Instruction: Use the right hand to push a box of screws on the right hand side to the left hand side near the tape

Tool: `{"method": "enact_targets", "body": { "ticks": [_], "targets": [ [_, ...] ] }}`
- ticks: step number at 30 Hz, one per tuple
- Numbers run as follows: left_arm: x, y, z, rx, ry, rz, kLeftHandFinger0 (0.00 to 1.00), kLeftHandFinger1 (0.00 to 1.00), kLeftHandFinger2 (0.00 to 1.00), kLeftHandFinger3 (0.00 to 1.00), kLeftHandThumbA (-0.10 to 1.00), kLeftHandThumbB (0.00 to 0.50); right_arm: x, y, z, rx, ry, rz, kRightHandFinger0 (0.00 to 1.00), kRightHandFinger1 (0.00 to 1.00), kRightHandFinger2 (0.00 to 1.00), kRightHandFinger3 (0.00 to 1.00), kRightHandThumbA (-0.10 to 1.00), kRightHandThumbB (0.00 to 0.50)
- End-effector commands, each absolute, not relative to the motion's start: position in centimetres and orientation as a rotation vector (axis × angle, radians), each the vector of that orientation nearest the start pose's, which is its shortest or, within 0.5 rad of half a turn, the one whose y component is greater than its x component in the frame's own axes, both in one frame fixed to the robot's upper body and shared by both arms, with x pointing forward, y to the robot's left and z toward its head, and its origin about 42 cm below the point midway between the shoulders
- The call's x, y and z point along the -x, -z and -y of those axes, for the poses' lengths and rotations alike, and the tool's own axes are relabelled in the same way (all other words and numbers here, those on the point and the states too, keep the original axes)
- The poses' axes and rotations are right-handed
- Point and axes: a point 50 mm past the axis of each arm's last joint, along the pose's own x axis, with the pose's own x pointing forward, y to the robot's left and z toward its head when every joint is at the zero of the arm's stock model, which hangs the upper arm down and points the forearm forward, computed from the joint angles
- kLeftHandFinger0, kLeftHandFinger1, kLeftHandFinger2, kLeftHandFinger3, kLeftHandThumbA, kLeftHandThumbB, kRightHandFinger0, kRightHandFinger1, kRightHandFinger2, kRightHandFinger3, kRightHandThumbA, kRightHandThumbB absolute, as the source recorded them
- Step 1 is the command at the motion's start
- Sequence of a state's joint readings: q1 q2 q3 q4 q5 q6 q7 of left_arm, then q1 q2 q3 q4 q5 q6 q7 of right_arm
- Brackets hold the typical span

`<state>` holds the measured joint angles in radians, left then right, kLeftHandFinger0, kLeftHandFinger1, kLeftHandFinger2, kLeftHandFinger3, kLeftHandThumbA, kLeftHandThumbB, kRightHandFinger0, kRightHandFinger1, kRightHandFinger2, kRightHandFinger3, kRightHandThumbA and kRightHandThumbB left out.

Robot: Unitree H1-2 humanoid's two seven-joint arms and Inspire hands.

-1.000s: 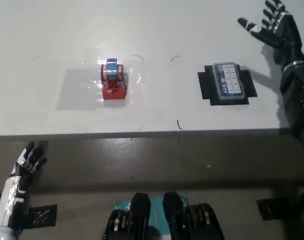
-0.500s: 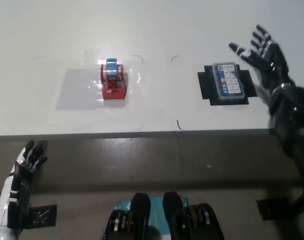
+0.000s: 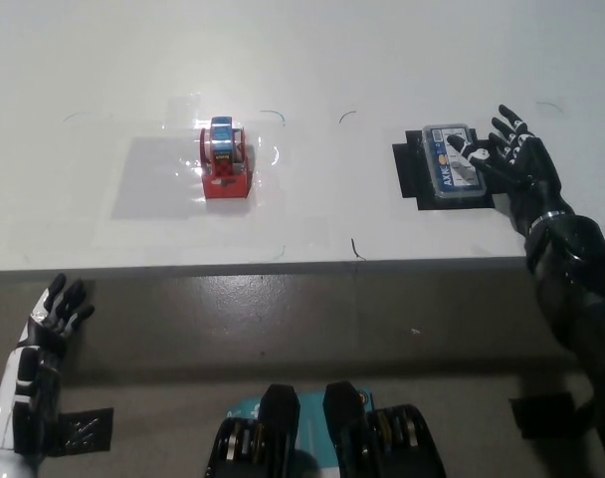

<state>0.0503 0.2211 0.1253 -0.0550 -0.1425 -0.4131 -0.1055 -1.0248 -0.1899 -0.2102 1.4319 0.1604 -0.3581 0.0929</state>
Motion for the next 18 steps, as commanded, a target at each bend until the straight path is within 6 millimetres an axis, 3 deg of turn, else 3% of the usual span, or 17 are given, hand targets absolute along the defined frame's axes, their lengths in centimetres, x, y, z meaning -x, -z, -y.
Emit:
{"method": "enact_targets", "body": {
  "ticks": [1,4,6,17,18],
  "targets": [
    [-26.2,-15.9,-31.2,-0.130,0.000,0.530,1.00,1.00,1.00,1.00,1.00,0.162,-54.8,-18.4,24.1,-0.130,0.034,-0.037,1.00,1.00,1.00,1.00,1.00,0.311],
    [-26.3,-16.1,-31.2,-0.134,0.000,0.537,1.00,1.00,1.00,1.00,1.00,0.190,-54.8,-18.4,24.0,-0.114,0.041,-0.038,1.00,1.00,1.00,1.00,1.00,0.326],
    [-26.5,-16.2,-31.2,-0.141,0.010,0.550,1.00,1.00,1.00,1.00,1.00,0.181,-54.9,-18.4,23.5,-0.110,0.040,-0.040,1.00,1.00,1.00,1.00,1.00,0.336],
    [-26.3,-16.9,-31.0,-0.131,0.015,0.584,1.00,1.00,1.00,1.00,1.00,0.186,-54.5,-17.3,20.2,-0.145,-0.016,-0.081,1.00,1.00,1.00,1.00,1.00,0.297],
    [-26.2,-17.1,-31.0,-0.132,0.011,0.583,1.00,1.00,1.00,1.00,1.00,0.198,-54.4,-17.1,19.8,-0.160,-0.020,-0.093,1.00,1.00,1.00,1.00,1.00,0.316]
  ]
}}
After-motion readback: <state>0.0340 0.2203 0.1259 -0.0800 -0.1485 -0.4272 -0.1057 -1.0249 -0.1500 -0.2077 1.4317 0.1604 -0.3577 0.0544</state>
